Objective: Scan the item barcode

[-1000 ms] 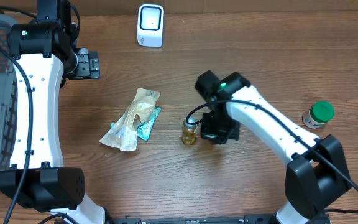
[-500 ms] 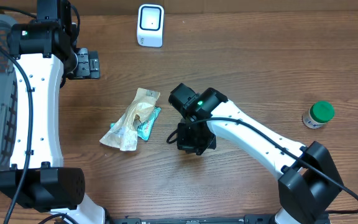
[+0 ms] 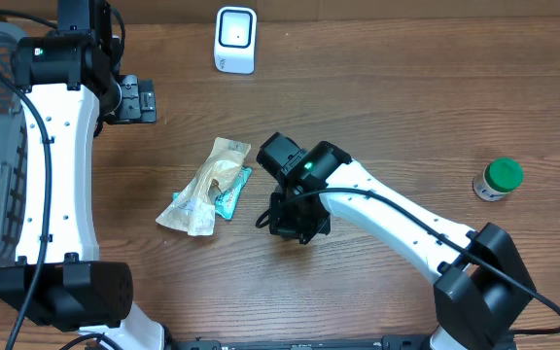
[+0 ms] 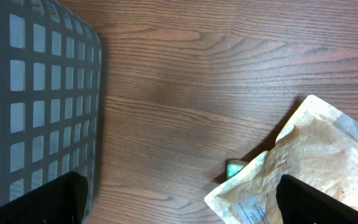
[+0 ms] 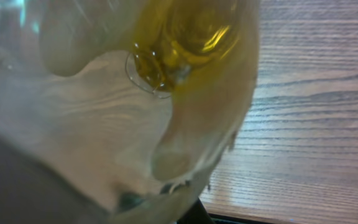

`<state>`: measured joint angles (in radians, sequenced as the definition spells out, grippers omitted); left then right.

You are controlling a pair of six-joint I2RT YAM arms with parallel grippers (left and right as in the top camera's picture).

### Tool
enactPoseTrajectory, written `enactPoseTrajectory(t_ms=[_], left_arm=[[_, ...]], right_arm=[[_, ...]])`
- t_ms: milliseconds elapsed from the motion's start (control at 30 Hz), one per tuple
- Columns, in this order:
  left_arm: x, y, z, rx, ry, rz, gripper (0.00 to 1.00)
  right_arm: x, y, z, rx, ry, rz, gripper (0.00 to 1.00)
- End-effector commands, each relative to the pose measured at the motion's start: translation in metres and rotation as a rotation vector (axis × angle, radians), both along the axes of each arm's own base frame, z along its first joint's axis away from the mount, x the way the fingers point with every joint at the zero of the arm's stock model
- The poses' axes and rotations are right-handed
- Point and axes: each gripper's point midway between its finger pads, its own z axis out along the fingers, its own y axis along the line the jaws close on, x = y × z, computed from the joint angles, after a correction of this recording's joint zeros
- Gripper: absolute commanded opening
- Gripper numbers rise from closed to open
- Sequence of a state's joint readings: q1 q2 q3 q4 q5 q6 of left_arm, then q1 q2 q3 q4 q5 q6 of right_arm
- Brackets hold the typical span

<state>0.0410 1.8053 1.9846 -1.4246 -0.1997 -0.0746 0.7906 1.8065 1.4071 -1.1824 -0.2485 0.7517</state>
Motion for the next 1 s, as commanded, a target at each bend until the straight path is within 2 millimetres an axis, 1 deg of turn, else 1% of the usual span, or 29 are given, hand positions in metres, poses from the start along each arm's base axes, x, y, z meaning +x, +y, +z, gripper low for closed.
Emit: enactPoseTrajectory(t_ms=[0, 167, 267, 400, 567, 700, 767, 833, 900, 967], left_arm=[[0.001, 0.001, 0.004, 0.012, -0.009, -0.005, 0.99], [0.001, 0.001, 0.004, 0.012, -0.009, -0.005, 1.00], [0.001, 0.001, 0.004, 0.012, -0.009, -0.005, 1.00], [0.001, 0.001, 0.004, 0.012, -0.009, -0.005, 1.00], [0.002, 0.001, 0.004, 0.012, -0.009, -0.006, 0.99], [0.002, 0.001, 0.004, 0.012, -0.009, -0.005, 0.99], [0.001, 0.001, 0.004, 0.012, -0.009, -0.005, 1.00], [0.001, 0.001, 0.004, 0.012, -0.009, -0.005, 1.00], [0.002, 0.001, 0.004, 0.012, -0.009, -0.006, 0.99], [0.001, 0.001, 0.004, 0.012, -0.009, -0.005, 0.99]], right_arm=[[-0.012, 0.008, 0.004, 0.014, 0.009, 0.024, 0.04], [-0.025, 0.013, 0.004, -0.001, 0.024, 0.036, 0.04], [-0.025, 0.010, 0.003, -0.017, 0.019, 0.037, 0.04], [-0.011, -0.001, 0.001, -0.055, -0.021, 0.010, 0.04], [0.002, -0.014, 0.000, -0.066, -0.019, -0.033, 0.04], [0.007, -0.026, 0.002, -0.081, -0.010, -0.040, 0.04], [0.011, -0.034, 0.006, -0.086, -0.007, -0.040, 0.04], [0.016, -0.046, 0.016, -0.094, -0.017, -0.050, 0.04], [0.024, -0.058, 0.030, -0.099, -0.051, -0.061, 0.04], [0.032, -0.064, 0.048, -0.062, -0.099, -0.030, 0.04]])
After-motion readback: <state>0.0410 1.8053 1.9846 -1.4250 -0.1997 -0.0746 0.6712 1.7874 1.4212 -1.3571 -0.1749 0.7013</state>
